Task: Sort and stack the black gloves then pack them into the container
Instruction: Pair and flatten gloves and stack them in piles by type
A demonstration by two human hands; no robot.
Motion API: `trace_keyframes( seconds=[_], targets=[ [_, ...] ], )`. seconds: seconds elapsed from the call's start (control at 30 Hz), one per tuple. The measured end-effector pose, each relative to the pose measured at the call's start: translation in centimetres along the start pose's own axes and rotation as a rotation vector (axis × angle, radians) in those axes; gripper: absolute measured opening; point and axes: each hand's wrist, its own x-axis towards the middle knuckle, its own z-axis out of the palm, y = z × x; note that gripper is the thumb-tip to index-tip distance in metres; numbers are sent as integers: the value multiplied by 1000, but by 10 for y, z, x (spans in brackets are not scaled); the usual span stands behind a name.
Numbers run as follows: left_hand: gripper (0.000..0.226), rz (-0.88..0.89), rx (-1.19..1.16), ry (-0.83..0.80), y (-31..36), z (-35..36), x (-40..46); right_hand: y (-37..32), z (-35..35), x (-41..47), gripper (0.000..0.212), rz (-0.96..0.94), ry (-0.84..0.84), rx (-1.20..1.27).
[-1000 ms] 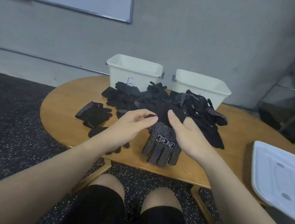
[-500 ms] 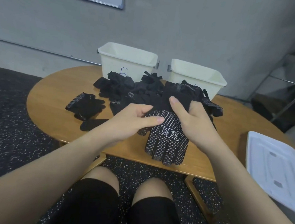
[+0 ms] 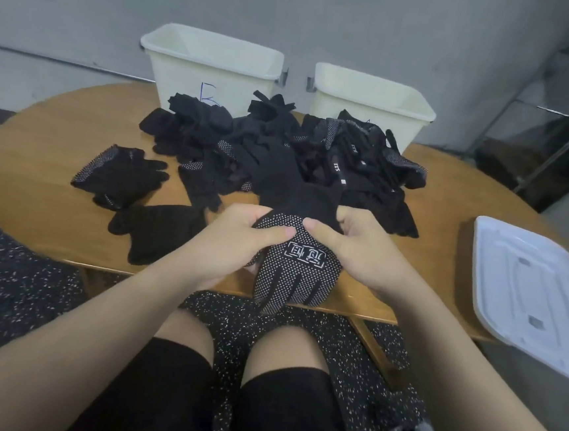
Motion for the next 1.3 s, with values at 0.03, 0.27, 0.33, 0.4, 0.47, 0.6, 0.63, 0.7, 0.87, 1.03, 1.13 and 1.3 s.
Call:
trace_keyframes(
  seconds=[0.03,0.27,0.33,0.4,0.47,0.6,0.63,0.7,0.87,1.03,1.13,1.3],
  targets=[
    [15,-14,13,-13,-3,0,4,5,0,4,26,10,3,-3],
    [15,-49,182,57,-20,-5,39,49,6,34,11,27,117,-49],
    [13,-48,217,100,-24,-8,46,57,6,43,8,18,147,-64],
    [12,-35,258,134,-26,-13,50,64,5,51,8,-8,176,-122],
    [10,5,371,170,-26,-17,51,68,4,58,24,-45,211,-241],
    [12,64,653,202,-25,-22,40,69,-1,63,55,-63,225,-414],
    [13,80,715,208,-26,-23,38,69,-4,64,55,-50,211,-441],
    [13,156,847,246,-30,-23,35,69,-9,66,48,-23,184,-472],
    [22,477,966,193,-31,-16,44,73,-11,58,26,-18,292,-564],
    [69,524,1229,-145,-48,-7,56,71,3,33,48,-241,310,-693],
    [82,451,1278,-214,-58,-8,57,69,10,21,53,-340,265,-784],
    [87,444,1330,-223,-59,-5,56,75,16,12,69,-219,-59,-762]
  ],
)
